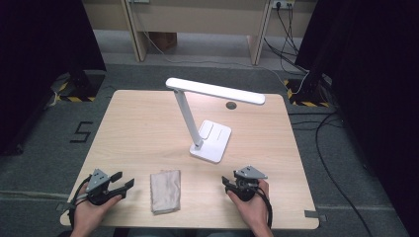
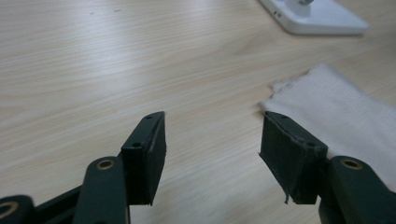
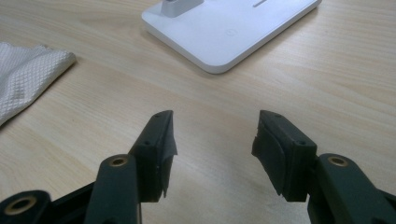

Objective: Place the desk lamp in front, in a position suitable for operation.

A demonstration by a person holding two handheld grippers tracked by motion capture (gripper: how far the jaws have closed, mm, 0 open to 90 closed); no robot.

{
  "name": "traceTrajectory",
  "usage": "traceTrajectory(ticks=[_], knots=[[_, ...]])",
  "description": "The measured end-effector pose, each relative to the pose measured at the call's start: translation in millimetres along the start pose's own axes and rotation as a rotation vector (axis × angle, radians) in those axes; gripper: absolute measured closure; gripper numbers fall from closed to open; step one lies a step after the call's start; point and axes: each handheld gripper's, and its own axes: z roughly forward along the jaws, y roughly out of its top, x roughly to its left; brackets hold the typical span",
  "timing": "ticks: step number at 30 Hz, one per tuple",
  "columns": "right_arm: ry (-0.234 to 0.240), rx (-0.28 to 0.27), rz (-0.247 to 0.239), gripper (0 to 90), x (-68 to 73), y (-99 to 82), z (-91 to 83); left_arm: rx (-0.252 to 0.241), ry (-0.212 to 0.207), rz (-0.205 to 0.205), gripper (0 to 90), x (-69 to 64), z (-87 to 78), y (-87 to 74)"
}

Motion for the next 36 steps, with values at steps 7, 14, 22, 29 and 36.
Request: traceTrajectory(ticks=[7,14,22,29,36], knots=[[-0.004,0.034,-0.040,47.7,0.0,15.8,9.1,-0.029,-0.073,0.027,39.7,-13.6,24.8,34.2],[0.015,0.053,0.013,56.3,-6.7,30.3,32.7,-0.020,-0.137,0.074,36.3,-28.6,65.5,75.8],[0.010,0.058,0.012,57.8,-4.6,36.2,45.0,-0.060,-0.187,0.112,39.3,-45.4,101.9,113.4],[0.035,0.057,0.001,54.5,-1.0,38.1,54.7,-0.128,-0.238,0.149,44.4,-59.8,114.4,151.9],[0.015,0.050,-0.015,55.5,2.7,38.7,62.6,-0.138,-0.258,0.183,44.6,-72.6,124.2,173.7]])
